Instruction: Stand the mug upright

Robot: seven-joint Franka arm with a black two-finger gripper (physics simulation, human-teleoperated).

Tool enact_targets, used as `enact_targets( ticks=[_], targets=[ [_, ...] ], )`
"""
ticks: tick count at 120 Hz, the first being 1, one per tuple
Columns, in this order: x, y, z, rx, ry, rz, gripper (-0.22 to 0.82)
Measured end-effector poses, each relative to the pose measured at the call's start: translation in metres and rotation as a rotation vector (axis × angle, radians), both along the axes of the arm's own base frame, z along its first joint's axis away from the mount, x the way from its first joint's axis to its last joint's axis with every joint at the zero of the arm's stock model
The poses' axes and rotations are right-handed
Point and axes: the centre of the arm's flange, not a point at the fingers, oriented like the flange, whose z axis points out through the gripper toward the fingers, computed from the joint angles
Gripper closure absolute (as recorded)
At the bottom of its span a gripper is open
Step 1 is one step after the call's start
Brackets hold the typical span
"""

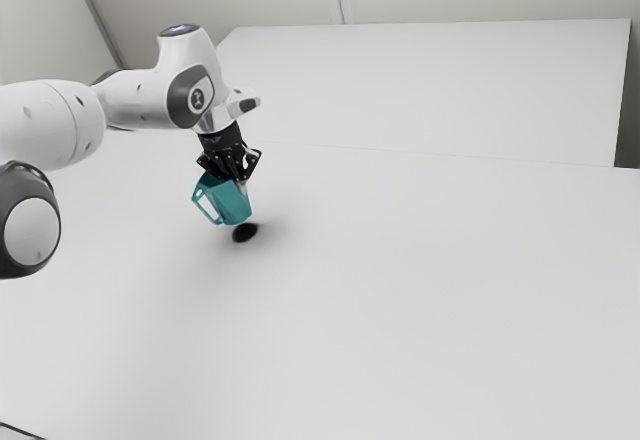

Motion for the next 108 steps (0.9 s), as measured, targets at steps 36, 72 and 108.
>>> enact_targets(
  ticks=[36,72,108],
  targets=[
    [0.006,-0.002,-0.007,0.037,-0.024,-0.005,0.78],
    [0.009,-0.004,-0.022,0.038,-0.018,0.002,0.78],
    [0.010,-0.007,-0.028,0.038,-0.013,0.008,0.78]
  ],
)
